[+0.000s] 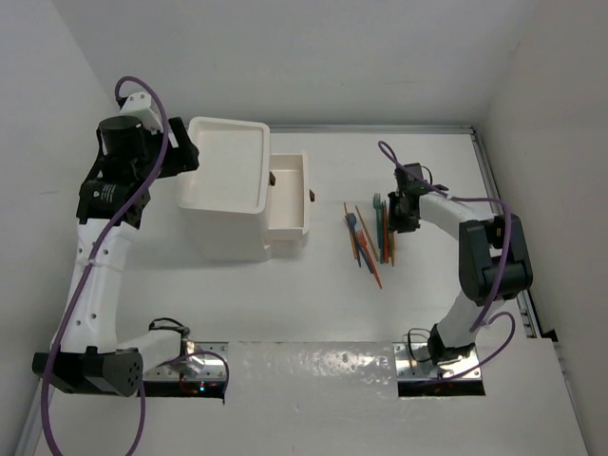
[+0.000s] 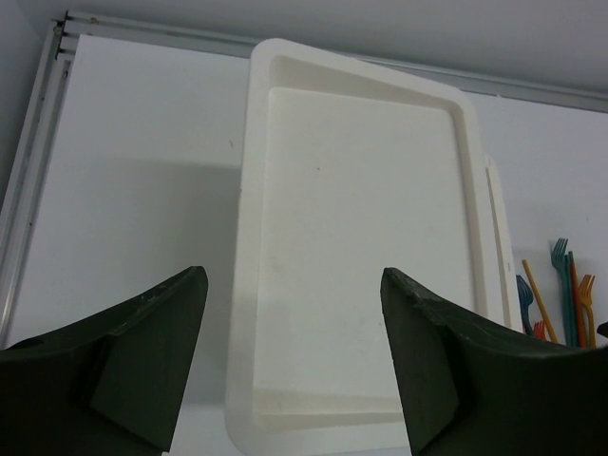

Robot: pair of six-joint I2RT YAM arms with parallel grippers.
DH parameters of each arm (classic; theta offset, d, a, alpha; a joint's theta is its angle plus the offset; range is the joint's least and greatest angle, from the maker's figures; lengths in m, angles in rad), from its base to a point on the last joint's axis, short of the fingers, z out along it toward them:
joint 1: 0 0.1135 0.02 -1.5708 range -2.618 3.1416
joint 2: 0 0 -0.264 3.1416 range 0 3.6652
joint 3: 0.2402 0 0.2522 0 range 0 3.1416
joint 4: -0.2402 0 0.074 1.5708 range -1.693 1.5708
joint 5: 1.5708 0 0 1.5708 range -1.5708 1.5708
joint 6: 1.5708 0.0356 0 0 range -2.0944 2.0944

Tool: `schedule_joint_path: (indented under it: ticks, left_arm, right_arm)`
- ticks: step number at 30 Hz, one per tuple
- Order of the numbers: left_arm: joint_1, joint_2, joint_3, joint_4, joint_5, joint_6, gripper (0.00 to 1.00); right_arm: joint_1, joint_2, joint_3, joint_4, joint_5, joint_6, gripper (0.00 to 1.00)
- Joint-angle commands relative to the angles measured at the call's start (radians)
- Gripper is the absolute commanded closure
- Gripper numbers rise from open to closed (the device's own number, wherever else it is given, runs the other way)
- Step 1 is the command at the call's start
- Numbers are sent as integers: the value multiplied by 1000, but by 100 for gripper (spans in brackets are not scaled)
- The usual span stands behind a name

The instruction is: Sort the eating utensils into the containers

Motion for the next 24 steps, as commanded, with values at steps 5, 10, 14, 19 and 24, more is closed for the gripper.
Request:
schedule_joint_path:
  ticks: [5,10,14,19,24]
  left_arm:
    - [-13,-20,-20,7,26,-7,29]
    - [-15,-22,-24,5,24,-6,28]
    - [-15,-23,-37,5,27,-6,28]
    - [-15,-23,-44,8,29,-6,28]
    - [-15,-20,-41,13,36,-9,28]
  right_arm:
    - [-8,54,11,25,17,22,74]
    - [-20,86,20,34,16,24,75]
    - [-36,109,21,42,22,16,83]
    - [-43,93,26,46,16,-12,95]
    - [-43,71,64,20,-9,-21,100]
